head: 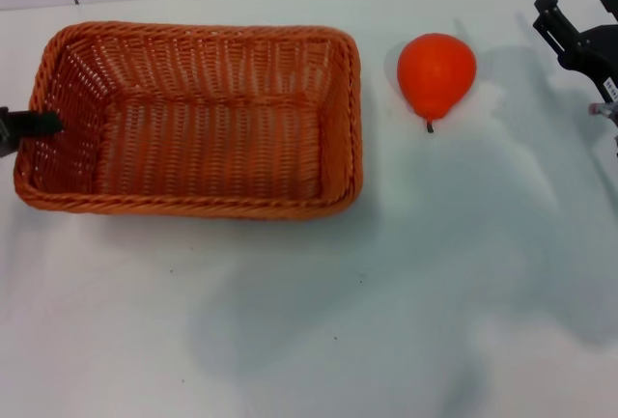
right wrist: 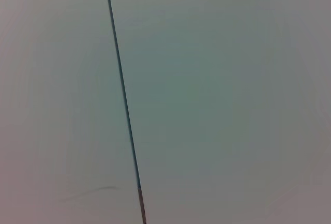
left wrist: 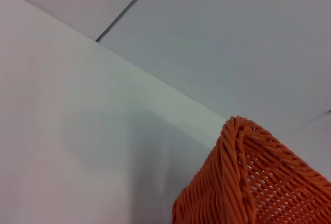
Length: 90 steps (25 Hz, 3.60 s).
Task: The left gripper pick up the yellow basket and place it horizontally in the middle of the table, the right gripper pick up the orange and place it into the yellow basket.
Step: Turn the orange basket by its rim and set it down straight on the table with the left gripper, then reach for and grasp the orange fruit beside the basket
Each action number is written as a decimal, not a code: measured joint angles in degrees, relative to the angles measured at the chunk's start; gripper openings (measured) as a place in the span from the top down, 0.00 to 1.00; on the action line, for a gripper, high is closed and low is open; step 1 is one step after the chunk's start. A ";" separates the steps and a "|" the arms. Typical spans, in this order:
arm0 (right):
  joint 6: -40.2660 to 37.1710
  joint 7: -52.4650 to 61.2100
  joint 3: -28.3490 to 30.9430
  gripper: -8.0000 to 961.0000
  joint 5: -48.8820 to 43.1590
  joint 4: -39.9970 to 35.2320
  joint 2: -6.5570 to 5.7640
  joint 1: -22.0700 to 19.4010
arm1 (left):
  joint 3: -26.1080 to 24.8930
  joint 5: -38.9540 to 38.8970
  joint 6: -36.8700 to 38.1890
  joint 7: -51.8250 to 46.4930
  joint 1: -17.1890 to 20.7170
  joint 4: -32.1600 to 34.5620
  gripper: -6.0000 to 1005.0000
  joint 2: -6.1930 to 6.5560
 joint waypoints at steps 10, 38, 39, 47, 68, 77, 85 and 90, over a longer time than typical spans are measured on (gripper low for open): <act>0.04 -0.07 0.00 0.02 0.00 -0.03 -0.08 0.17 | 0.10 -4.78 -4.24 0.97 2.17 -3.64 0.84 -0.79; 0.04 -0.17 0.00 0.02 0.00 -0.03 -0.10 0.14 | 1.64 -5.46 -7.58 2.33 1.66 -3.69 0.84 -0.72; 0.04 -0.17 0.00 0.02 0.00 -0.05 -0.10 0.14 | 1.78 -5.46 -7.67 2.33 1.66 -3.69 0.84 -0.71; 0.04 -0.19 -0.04 0.02 0.00 -0.09 -0.09 0.21 | 2.12 -6.24 -7.99 3.58 1.70 -3.71 0.70 -0.74; 0.16 2.25 -5.19 0.02 -0.76 -0.71 -0.15 0.72 | 0.95 -24.01 -9.03 21.63 5.02 2.87 0.25 -0.83; 8.89 13.35 -5.64 0.02 -11.52 -0.85 -0.40 4.16 | 0.77 -40.90 -8.48 37.01 6.92 -6.22 0.25 -0.94; 16.25 17.13 -5.01 0.02 -13.47 -1.37 -0.87 5.22 | 0.85 -43.15 -8.06 40.61 7.53 -10.04 0.25 -0.92; 19.99 17.16 -4.16 0.02 -13.11 -2.30 -1.09 5.50 | 0.78 -43.29 -7.68 42.61 7.86 -11.22 0.25 -0.90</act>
